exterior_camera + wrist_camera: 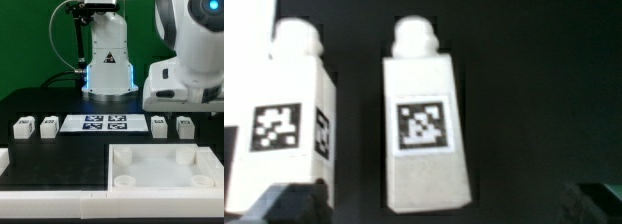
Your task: Assemble one leg
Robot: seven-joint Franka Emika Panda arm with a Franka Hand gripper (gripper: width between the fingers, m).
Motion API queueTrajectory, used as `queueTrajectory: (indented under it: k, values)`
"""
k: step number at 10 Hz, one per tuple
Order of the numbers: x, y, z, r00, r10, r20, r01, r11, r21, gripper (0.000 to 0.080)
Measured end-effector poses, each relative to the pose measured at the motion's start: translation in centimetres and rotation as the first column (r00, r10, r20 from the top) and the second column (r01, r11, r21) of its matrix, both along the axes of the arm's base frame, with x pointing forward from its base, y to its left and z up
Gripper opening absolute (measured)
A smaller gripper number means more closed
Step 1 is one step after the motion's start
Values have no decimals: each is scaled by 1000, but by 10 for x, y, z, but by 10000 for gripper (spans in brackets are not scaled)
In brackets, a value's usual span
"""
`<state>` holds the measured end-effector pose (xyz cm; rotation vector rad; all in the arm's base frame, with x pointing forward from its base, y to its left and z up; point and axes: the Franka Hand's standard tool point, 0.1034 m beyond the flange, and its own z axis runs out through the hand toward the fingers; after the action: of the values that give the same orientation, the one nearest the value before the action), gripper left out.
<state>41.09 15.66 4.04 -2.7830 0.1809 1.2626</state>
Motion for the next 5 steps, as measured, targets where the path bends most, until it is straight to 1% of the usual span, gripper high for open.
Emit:
queueTrajectory:
  k: [1,2,4,5]
  values:
    - [2,0,-3,999,3,-48,-3,1000,6,649]
    - [3,2,-6,999,0,-36,0,1000,4,649]
    - [-14,9,-19,999,5,-40,-6,1000,-12,649]
    - [-19,11,-25,999,9,-37,-9,1000,-15,649]
